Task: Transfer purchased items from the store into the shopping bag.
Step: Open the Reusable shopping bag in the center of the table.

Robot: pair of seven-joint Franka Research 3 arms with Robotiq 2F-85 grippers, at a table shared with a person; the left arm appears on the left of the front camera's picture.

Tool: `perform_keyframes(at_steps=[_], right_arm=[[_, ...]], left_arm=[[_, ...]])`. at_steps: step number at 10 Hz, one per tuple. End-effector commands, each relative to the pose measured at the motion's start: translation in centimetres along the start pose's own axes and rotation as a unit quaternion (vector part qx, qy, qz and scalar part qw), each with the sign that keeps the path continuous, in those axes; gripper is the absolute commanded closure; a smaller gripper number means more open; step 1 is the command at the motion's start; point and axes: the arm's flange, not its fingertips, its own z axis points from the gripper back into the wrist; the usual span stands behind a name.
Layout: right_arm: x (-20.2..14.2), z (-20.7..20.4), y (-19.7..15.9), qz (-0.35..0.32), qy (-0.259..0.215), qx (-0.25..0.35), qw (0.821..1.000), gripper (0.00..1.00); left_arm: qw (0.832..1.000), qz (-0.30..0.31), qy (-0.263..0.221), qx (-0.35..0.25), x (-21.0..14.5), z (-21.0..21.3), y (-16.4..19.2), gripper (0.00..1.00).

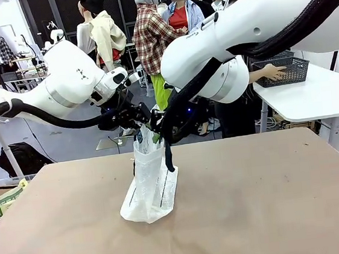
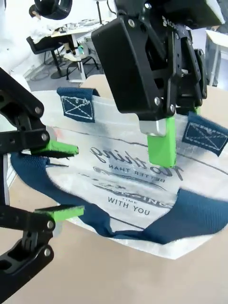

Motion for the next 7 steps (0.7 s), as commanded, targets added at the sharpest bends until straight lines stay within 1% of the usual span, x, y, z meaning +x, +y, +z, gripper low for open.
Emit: perform_keyframes(at_steps=[1,5,7], right_arm=[[0.51,-0.38,0.32,-0.008,0.007,-0.008,1.000,1.00],[0.41,-0.22,0.41,-0.014,0.003,-0.025,1.000,1.00],[0.41,0.17,0.18,-0.026,-0.001,-0.045,0.999,1.00]], left_arm=[[1.000,0.008,0.010,0.015,0.11,0.09,0.05,1.00],[1.000,0.011,0.013,0.024,-0.32,0.17,0.05,1.00],[0.999,0.019,0.003,0.031,-0.63,1.03,0.43,1.00]])
